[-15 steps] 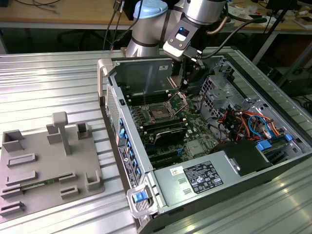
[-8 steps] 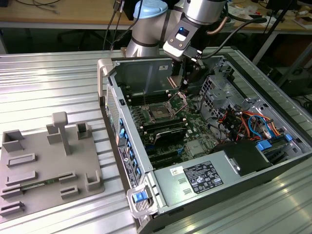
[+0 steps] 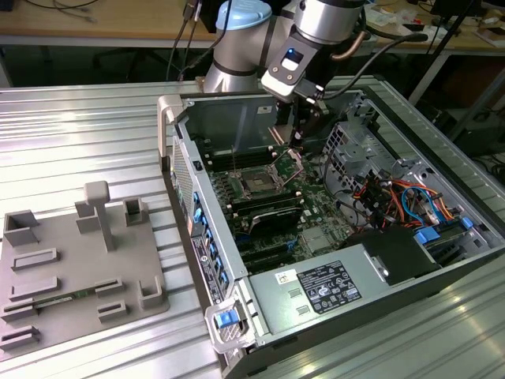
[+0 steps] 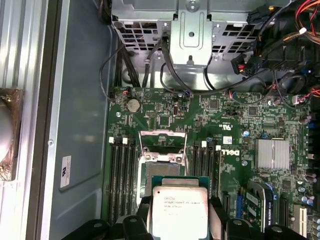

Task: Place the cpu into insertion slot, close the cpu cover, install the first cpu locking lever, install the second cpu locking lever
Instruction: 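Place the cpu into insertion slot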

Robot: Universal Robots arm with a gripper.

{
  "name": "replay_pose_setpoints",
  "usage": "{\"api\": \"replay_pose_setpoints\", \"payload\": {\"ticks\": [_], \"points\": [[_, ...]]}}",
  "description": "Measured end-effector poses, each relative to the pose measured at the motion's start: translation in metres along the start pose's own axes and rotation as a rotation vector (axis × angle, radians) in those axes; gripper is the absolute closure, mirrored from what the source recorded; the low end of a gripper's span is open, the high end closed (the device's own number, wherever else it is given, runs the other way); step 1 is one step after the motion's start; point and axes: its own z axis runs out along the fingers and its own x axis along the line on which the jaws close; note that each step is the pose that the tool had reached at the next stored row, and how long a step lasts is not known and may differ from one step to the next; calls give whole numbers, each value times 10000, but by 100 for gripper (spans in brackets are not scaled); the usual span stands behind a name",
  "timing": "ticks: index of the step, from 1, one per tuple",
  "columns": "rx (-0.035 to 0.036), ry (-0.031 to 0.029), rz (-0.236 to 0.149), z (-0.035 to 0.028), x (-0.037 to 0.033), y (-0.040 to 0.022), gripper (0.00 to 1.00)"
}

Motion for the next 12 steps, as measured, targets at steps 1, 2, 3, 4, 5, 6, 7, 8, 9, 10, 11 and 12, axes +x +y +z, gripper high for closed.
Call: {"api": "replay_pose_setpoints", "payload": {"ticks": [1,2,3,4,5,6,7,8,9,10,11,12], "points": [[0,0,2,22,0,-1,46],[0,0,8,41,0,-3,46],[0,0,14,62,-1,-6,46],[1,-1,16,77,-1,-10,46],[3,-1,13,113,-1,-23,46],[3,-1,12,131,-2,-27,46],[4,-1,10,151,-2,-30,46],[4,-1,11,177,-1,-36,46],[4,-1,11,196,4,-41,46],[4,-2,10,219,13,-46,46],[4,-1,11,237,22,-50,46],[5,-2,13,260,36,-55,46]]}}
